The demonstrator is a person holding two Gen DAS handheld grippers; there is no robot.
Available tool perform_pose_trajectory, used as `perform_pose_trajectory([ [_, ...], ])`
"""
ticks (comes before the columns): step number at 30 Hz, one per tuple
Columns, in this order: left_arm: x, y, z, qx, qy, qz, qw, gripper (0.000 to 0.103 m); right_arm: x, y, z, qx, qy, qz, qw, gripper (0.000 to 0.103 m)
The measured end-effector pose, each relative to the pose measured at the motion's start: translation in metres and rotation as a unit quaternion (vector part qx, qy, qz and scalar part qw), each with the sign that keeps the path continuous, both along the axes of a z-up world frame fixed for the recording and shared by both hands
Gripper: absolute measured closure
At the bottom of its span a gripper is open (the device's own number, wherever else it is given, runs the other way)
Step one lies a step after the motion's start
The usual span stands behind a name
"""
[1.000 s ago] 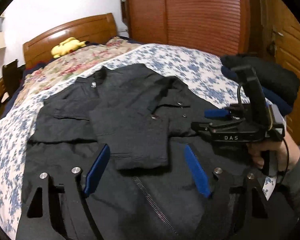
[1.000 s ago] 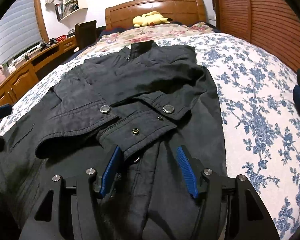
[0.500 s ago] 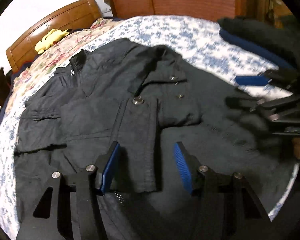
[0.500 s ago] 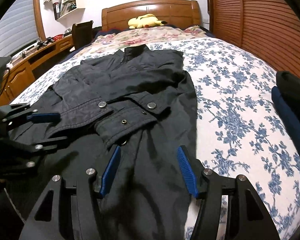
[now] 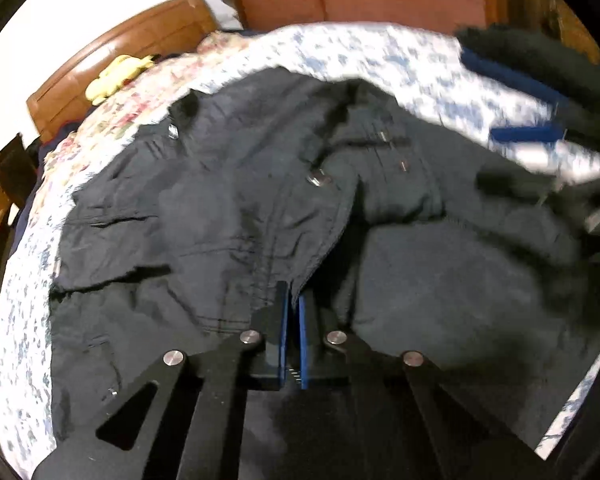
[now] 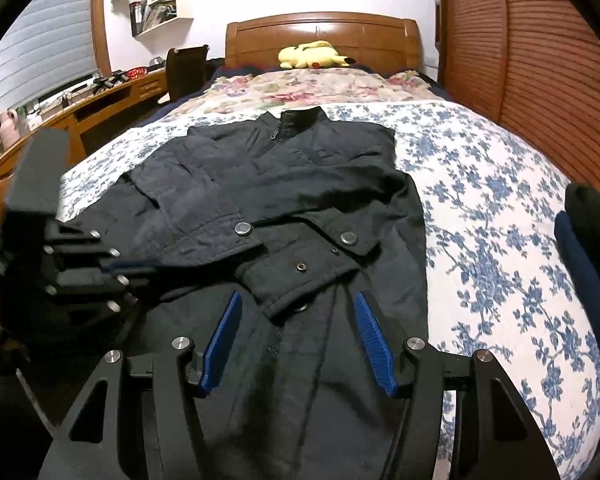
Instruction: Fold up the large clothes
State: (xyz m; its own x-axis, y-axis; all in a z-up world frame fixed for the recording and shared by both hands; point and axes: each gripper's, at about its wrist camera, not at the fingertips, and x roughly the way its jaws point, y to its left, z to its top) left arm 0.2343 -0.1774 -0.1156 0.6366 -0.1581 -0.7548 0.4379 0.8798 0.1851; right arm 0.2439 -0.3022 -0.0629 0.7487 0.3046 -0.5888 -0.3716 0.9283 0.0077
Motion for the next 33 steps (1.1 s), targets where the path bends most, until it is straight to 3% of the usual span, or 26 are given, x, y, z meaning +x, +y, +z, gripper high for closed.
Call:
perform_pose_trajectory([
  [7,-0.001,0.046,0.036,-0.042,-0.052,0.049,0.9966,0.099,0.007,0.017,0.0,-0.004,0.005,0.005,1.0,0.042],
  [10,0.003,0.067,0.034,-0.03,-0.065,0.079,0.9943,0.099,0.008,0.026,0.002,-0.01,0.0,0.005,1.0,0.042],
  [12,0.006,0.081,0.027,-0.028,-0.06,0.096,0.9932,0.099,0.008,0.035,0.002,-0.032,-0.01,0.004,0.999,0.042],
  [18,0.001,0.115,0.01,-0.016,-0.045,0.127,0.9908,0.099,0.009,0.051,0.002,-0.033,-0.007,0.022,0.999,0.042],
  [24,-0.016,0.129,0.003,-0.029,-0.027,0.125,0.9913,0.099,0.016,0.051,0.001,-0.022,0.0,0.023,1.0,0.042],
  [29,-0.038,0.133,0.011,-0.037,-0.036,0.125,0.9907,0.098,0.019,0.054,-0.003,-0.021,0.012,0.022,0.999,0.042],
  [31,-0.046,0.136,0.015,-0.048,-0.036,0.122,0.9907,0.095,0.022,0.054,-0.004,-0.02,0.013,0.023,0.999,0.042],
  [33,-0.056,0.141,0.019,-0.061,-0.038,0.123,0.9897,0.084,0.021,0.056,-0.004,-0.018,0.015,0.026,0.999,0.042],
])
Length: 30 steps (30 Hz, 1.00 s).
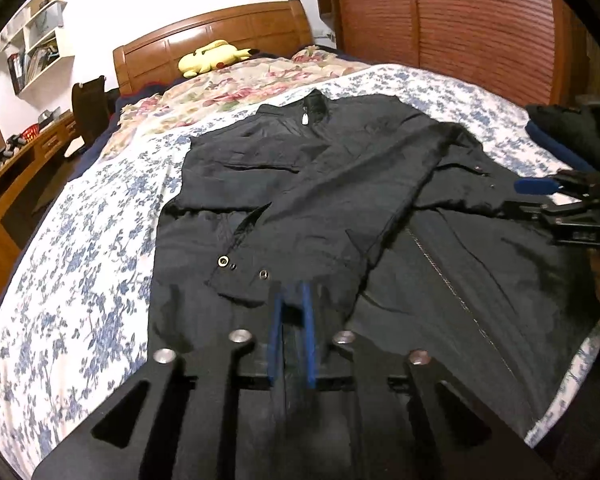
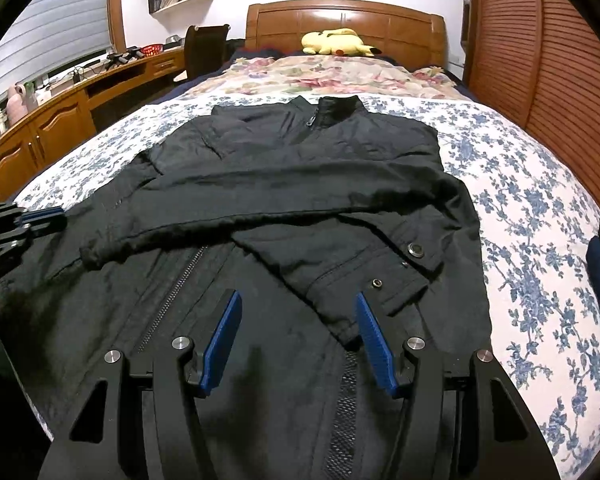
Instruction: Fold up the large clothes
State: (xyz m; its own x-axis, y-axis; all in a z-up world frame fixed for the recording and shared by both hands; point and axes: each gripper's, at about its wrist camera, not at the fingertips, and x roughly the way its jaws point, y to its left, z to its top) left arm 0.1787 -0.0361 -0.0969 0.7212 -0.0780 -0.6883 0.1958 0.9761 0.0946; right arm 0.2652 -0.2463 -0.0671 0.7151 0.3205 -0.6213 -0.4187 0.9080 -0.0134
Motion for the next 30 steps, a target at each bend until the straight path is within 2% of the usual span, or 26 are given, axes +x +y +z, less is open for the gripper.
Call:
perform_pose_trajectory([
  [3,-0.012,0.01,0.003,-0.021,-0.001,0.0,0.9998,0.073,0.001,0.002,-0.001,0.001,0.0,0.004,1.0,0.042],
  [7,-0.026,0.024,0.003,-0.039,0.001,0.007,0.9992,0.065,0.002,0.005,-0.004,-0.002,0.0,0.008,1.0,0.042],
  [8,-0.03,0.027,0.002,-0.042,0.001,0.009,0.9991,0.06,0.003,0.006,-0.005,-0.004,0.0,0.009,1.0,0.042],
  [11,-0.042,0.038,0.0,-0.044,0.0,0.017,0.9989,0.043,0.006,0.012,-0.01,-0.01,0.002,0.013,1.0,0.042],
  [14,-0.05,0.048,-0.002,-0.039,0.003,0.028,0.9989,0.036,0.01,0.018,-0.016,-0.02,0.007,0.017,1.0,0.042],
  [19,-0.062,0.068,-0.002,-0.039,0.009,0.051,0.9979,0.034,0.018,0.021,-0.027,-0.023,0.017,0.026,0.999,0.042],
  [25,-0.073,0.08,-0.002,-0.033,0.019,0.062,0.9974,0.034,0.023,0.011,-0.031,0.01,0.025,0.026,0.999,0.042],
  [30,-0.08,0.09,-0.014,-0.025,0.032,0.069,0.9968,0.034,0.022,0.011,-0.034,0.007,0.033,0.025,0.999,0.042],
])
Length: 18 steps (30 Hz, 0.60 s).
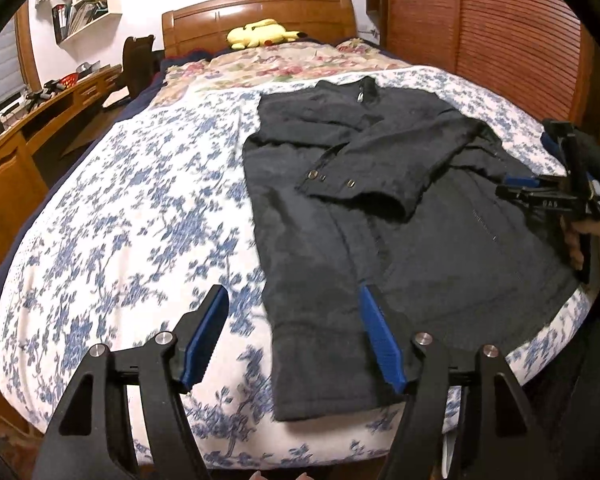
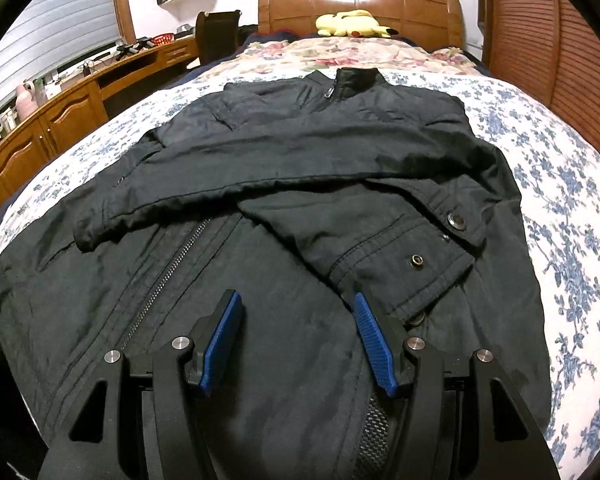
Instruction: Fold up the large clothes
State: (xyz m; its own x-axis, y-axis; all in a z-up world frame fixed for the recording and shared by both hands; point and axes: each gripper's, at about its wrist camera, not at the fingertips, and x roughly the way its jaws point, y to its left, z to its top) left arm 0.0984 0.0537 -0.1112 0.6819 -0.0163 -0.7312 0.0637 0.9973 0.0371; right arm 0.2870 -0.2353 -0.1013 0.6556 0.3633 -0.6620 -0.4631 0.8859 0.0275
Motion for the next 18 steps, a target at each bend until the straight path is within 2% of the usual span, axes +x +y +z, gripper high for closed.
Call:
perform_pose_trajectory([
  [6,0.003,0.016,-0.024,-0.004,0.036,0.011,0.9993,0.034,0.0,0.014,-0.003,-0.034,-0.003,0.003,0.999,0.042],
  [8,0.003,0.02,-0.031,-0.007,0.044,0.015,0.9989,0.03,-0.001,0.017,-0.003,-0.041,-0.005,0.002,0.999,0.042],
  [14,0.002,0.022,-0.036,-0.025,0.043,0.02,0.9986,0.03,-0.006,0.017,-0.002,-0.044,-0.012,-0.002,0.999,0.042],
  [18,0.0,0.024,-0.036,-0.036,0.041,0.023,0.9983,0.03,-0.009,0.007,0.0,-0.033,-0.001,-0.005,0.999,0.042],
])
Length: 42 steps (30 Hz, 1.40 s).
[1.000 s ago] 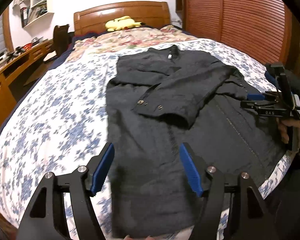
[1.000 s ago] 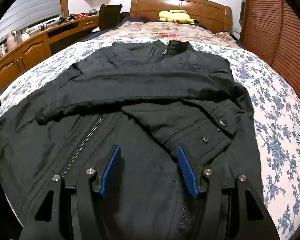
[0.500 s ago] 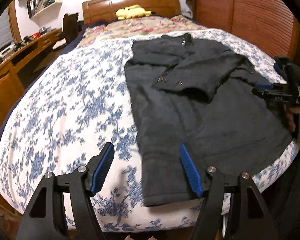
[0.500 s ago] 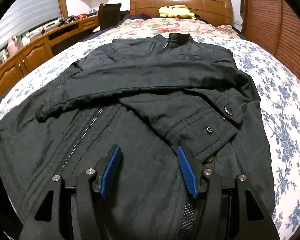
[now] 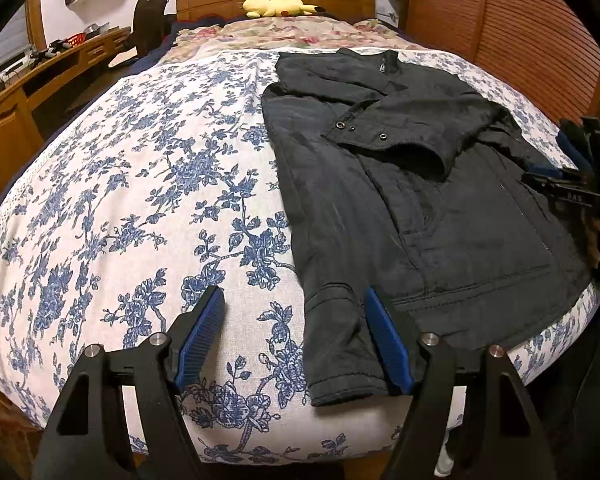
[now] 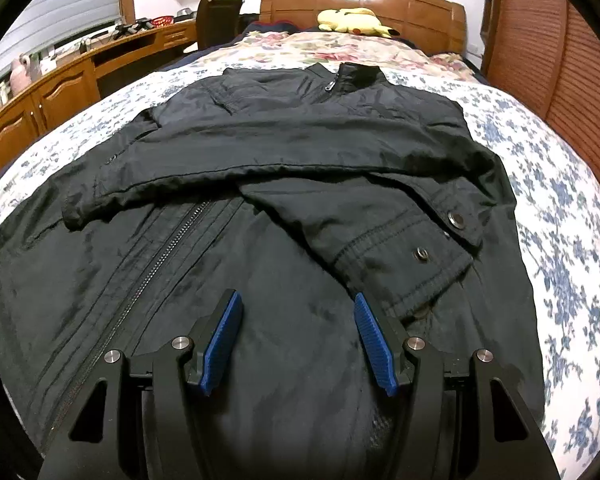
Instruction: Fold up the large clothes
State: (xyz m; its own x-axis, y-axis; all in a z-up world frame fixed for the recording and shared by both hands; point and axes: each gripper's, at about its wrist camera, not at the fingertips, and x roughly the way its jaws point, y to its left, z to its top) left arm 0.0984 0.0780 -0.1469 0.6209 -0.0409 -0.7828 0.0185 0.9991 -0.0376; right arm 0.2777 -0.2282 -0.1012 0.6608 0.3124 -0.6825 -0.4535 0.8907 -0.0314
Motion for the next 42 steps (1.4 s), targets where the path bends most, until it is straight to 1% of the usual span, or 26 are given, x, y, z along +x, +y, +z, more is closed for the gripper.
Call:
perform_pose_trajectory([
  [2,-0.002,0.0,0.0,0.0,-0.002,0.001,1.0,0.03,-0.006,-0.007,0.005,-0.003,-0.002,-0.004,1.0,0.042],
  [6,-0.013,-0.001,0.004,0.004,-0.018,-0.003,0.9998,0.03,-0.031,-0.03,0.02,-0.029,-0.029,-0.015,0.999,0.042],
  [9,-0.023,-0.001,0.008,-0.012,-0.032,-0.006,0.9994,0.03,-0.053,-0.055,0.031,-0.03,-0.031,-0.021,0.999,0.042],
  [12,-0.031,-0.002,0.012,-0.017,-0.041,-0.006,0.999,0.031,-0.071,-0.079,0.034,-0.037,-0.024,-0.035,0.998,0.035],
  [13,-0.032,-0.003,0.014,-0.017,-0.044,-0.007,0.9989,0.032,-0.075,-0.085,0.033,-0.04,-0.018,-0.039,0.998,0.034],
  [15,-0.034,-0.004,0.018,-0.018,-0.05,-0.011,0.9985,0.04,-0.084,-0.096,0.029,-0.04,-0.005,-0.042,0.998,0.034],
  [16,-0.036,-0.005,0.019,-0.02,-0.053,-0.012,0.9983,0.042,-0.088,-0.101,0.027,-0.039,0.0,-0.043,0.998,0.034],
  [18,-0.037,-0.005,0.022,-0.025,-0.056,-0.014,0.998,0.052,-0.093,-0.107,0.026,-0.037,0.008,-0.045,0.998,0.034],
  [20,-0.038,-0.007,0.023,-0.027,-0.056,-0.014,0.998,0.056,-0.097,-0.111,0.024,-0.034,0.013,-0.046,0.998,0.034],
  [23,-0.038,-0.009,0.021,-0.022,-0.052,-0.019,0.9982,0.059,-0.099,-0.115,0.017,-0.036,0.02,-0.052,0.998,0.034],
  [32,-0.038,-0.007,0.017,-0.02,-0.045,-0.017,0.9987,0.059,-0.102,-0.122,0.008,-0.014,0.033,-0.059,0.998,0.034],
  [37,-0.037,-0.006,0.013,-0.02,-0.039,-0.016,0.9989,0.059,-0.101,-0.122,0.005,-0.013,0.032,-0.061,0.998,0.034],
  [42,-0.038,-0.005,0.007,-0.028,-0.033,-0.015,0.999,0.059,-0.101,-0.123,0.004,-0.009,0.034,-0.062,0.997,0.034],
])
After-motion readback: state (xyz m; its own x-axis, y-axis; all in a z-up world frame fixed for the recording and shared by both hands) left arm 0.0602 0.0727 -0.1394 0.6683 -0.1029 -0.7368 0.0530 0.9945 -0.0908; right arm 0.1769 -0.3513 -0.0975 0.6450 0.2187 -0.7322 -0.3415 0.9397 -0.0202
